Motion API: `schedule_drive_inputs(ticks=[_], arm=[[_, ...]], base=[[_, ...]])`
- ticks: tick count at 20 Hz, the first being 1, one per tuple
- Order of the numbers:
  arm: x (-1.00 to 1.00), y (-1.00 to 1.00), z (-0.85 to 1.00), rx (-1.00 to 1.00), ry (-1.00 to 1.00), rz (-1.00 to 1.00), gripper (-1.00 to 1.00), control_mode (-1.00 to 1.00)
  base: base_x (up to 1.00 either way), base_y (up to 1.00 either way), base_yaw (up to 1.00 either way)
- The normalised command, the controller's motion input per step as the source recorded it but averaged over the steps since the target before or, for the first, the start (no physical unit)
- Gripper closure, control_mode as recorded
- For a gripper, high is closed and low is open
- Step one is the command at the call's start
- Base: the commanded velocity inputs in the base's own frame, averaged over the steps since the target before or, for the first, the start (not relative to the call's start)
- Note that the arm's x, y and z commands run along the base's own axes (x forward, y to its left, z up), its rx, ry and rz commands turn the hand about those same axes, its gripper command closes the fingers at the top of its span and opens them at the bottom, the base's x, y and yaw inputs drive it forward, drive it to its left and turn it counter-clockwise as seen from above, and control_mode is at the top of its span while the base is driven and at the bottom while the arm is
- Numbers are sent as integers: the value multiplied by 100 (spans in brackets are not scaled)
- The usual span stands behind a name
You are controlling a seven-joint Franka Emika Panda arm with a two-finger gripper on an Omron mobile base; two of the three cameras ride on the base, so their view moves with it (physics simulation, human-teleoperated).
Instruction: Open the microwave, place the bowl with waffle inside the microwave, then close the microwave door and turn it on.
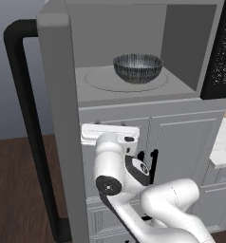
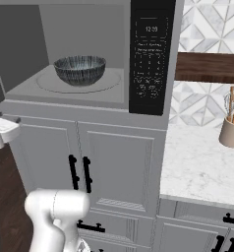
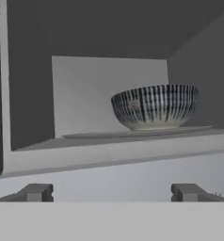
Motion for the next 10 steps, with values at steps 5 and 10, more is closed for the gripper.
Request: schedule_drive_inputs(ticks=[5,10], arm=[[0,6,-35,-6,-14,0,-100,-100],[0,18,-27,-8,-13,0,-100,-100]], base=[[0,0,0],[0,0,0]])
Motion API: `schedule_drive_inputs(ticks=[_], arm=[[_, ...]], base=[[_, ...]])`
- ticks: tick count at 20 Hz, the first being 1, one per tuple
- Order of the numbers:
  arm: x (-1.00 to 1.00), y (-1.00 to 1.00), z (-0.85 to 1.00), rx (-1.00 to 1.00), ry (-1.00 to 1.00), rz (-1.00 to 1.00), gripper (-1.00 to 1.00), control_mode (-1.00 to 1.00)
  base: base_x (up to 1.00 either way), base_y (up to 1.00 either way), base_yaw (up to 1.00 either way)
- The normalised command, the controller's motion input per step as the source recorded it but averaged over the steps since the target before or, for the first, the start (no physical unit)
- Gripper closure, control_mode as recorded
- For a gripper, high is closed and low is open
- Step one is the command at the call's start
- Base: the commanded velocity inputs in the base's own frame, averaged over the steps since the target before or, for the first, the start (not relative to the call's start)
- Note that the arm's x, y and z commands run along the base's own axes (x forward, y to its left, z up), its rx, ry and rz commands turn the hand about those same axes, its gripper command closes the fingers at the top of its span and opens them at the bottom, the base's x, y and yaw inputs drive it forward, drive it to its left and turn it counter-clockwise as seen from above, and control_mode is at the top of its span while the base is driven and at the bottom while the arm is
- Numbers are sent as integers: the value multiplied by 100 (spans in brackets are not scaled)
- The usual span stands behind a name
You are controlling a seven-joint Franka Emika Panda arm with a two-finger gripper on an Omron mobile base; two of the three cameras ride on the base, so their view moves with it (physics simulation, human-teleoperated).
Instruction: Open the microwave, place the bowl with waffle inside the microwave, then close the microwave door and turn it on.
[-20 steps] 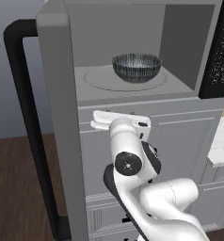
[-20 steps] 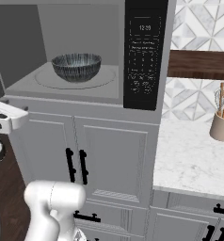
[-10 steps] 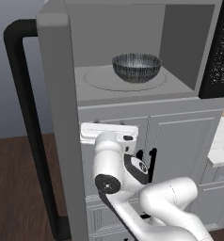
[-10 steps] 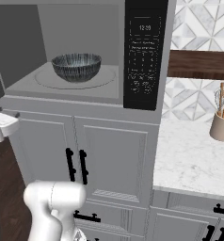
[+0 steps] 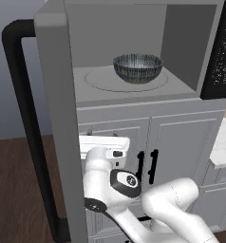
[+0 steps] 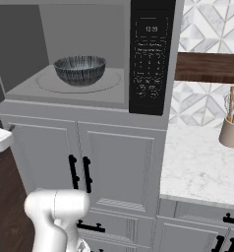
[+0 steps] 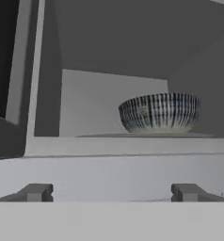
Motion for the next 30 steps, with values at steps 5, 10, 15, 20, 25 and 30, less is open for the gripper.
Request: schedule_drive_inputs(ticks=[5,10,15,20,25,30], arm=[[-25,55,-1,-10,-18,0,-100,-100],[-34,61,-1,-9,-16,0,-100,-100],[-44,59,0,-7,-17,0,-100,-100],[-66,35,1,-4,-18,0,-100,-100],[-54,11,22,-2,-26,-1,-100,-100],[-25,14,36,0,-24,-3,-100,-100]], base=[[0,0,0],[0,0,0],[0,0,0],[0,0,0],[0,0,0],[0,0,0]])
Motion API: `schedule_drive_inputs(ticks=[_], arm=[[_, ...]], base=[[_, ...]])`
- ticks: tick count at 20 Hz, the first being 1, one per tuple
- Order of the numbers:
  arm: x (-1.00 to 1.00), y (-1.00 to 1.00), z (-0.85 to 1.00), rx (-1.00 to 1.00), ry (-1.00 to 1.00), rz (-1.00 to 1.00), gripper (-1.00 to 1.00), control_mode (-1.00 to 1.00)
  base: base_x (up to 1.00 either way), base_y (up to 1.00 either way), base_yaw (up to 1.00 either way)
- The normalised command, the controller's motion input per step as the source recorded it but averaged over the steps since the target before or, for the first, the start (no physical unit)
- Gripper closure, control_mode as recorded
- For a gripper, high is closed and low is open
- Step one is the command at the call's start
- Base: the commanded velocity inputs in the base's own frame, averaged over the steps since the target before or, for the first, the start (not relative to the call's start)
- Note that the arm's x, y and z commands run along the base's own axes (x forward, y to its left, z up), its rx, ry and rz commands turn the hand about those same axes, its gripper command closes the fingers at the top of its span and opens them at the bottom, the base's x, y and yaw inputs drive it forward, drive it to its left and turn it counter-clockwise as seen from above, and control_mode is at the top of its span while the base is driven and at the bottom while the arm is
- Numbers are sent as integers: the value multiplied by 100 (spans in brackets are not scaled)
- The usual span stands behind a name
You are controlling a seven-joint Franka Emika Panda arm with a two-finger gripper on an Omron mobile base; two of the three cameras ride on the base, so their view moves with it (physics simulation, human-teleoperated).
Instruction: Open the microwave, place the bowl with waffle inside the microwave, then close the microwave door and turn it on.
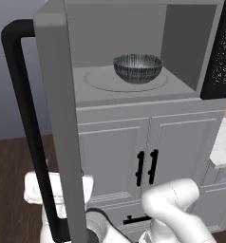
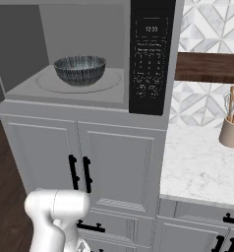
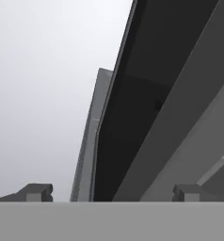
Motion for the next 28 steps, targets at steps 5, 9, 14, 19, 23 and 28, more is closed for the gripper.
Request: schedule_drive_inputs(ticks=[5,9,14,19,23,28], arm=[[-4,9,20,0,-19,-3,-100,-100],[-1,29,2,0,-20,0,-100,-100],[-3,10,6,6,-21,0,-100,-100],[0,0,1,23,-19,0,-100,-100],[0,0,11,26,-15,0,-100,-100],[0,0,19,23,-13,0,-100,-100]], base=[[0,0,0],[0,0,0],[0,0,0],[0,0,0],[0,0,0],[0,0,0]])
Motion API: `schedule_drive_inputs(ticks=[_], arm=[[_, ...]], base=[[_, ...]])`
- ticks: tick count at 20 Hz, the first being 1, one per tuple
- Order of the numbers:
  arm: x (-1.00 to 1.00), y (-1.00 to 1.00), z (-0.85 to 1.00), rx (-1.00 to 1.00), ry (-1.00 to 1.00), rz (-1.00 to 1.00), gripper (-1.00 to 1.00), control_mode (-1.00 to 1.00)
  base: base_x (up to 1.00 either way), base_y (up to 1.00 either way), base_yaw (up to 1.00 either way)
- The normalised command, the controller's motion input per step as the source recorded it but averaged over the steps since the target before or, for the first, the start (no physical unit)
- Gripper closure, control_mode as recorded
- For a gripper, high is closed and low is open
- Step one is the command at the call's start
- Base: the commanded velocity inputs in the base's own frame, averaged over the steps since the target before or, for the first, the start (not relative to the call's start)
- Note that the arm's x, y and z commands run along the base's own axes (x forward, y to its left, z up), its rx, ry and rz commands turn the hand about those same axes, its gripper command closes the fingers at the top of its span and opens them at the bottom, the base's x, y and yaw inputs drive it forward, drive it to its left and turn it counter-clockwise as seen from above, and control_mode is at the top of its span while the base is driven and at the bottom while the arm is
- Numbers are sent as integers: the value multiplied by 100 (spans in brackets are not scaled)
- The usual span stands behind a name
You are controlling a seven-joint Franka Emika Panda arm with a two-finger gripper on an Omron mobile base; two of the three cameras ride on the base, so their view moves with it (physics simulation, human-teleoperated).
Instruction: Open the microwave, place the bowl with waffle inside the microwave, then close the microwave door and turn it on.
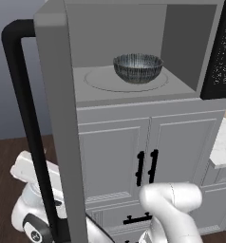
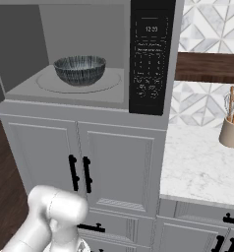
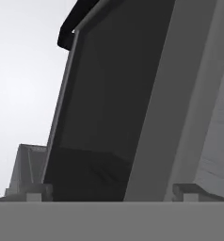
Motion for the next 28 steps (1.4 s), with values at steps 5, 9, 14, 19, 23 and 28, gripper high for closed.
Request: schedule_drive_inputs(ticks=[5,9,14,19,23,28], arm=[[0,-14,12,25,-16,4,-100,-100],[0,-22,4,25,-19,5,-100,-100],[0,-30,14,24,-20,5,-100,-100],[0,-41,33,26,-16,6,-100,-100],[0,-41,31,24,-11,7,-100,-100],[2,-44,36,20,-2,12,-100,-100]], base=[[0,0,0],[0,0,0],[0,0,0],[0,0,0],[0,0,0],[0,0,0]])
